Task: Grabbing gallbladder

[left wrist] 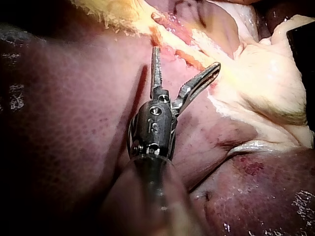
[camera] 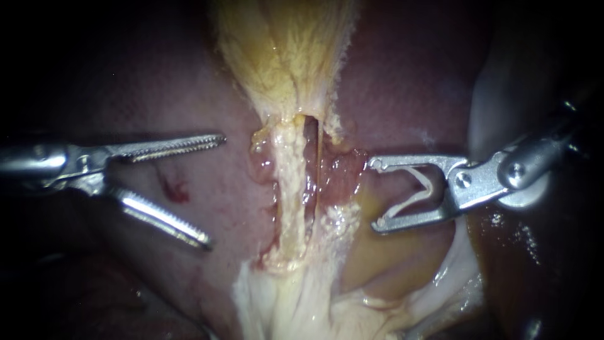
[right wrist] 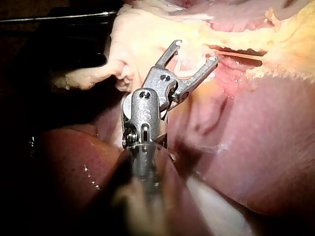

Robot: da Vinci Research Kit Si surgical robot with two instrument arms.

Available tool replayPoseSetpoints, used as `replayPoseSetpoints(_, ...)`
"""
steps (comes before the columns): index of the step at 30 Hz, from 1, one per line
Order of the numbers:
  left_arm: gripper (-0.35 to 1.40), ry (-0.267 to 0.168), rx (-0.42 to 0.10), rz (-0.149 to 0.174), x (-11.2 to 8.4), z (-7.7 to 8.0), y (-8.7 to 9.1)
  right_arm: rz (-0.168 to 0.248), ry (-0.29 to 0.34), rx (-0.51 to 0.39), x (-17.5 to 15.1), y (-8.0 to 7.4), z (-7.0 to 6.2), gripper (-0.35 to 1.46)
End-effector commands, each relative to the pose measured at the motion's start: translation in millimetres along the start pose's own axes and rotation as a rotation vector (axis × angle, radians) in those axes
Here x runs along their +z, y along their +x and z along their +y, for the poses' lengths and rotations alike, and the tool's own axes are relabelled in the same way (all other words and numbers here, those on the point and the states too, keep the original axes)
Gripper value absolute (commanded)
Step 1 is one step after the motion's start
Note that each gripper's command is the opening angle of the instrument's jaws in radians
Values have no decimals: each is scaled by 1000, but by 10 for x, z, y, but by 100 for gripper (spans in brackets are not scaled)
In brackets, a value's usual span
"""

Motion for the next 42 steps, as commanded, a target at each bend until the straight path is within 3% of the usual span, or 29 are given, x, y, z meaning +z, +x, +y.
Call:
replayPoseSetpoints(1,136,-3,0,0,0,0,0,0,0,0,0,0,0,50)
replayPoseSetpoints(5,136,-21,6,3,2,1,0,0,0,0,0,0,0,50)
replayPoseSetpoints(17,131,-75,-66,7,28,12,-8,0,-1,12,0,0,0,50)
replayPoseSetpoints(29,118,-142,-137,9,48,42,-1,0,-1,12,0,0,0,50)
replayPoseSetpoints(33,101,-157,-179,3,50,45,0,0,-1,12,0,0,0,50)
replayPoseSetpoints(39,66,-194,-243,25,49,47,1,0,-1,12,0,0,0,50)
replayPoseSetpoints(40,52,-196,-250,31,49,47,1,0,-1,12,0,0,0,50)
replayPoseSetpoints(42,46,-204,-256,36,48,47,1,0,0,12,0,0,0,50)
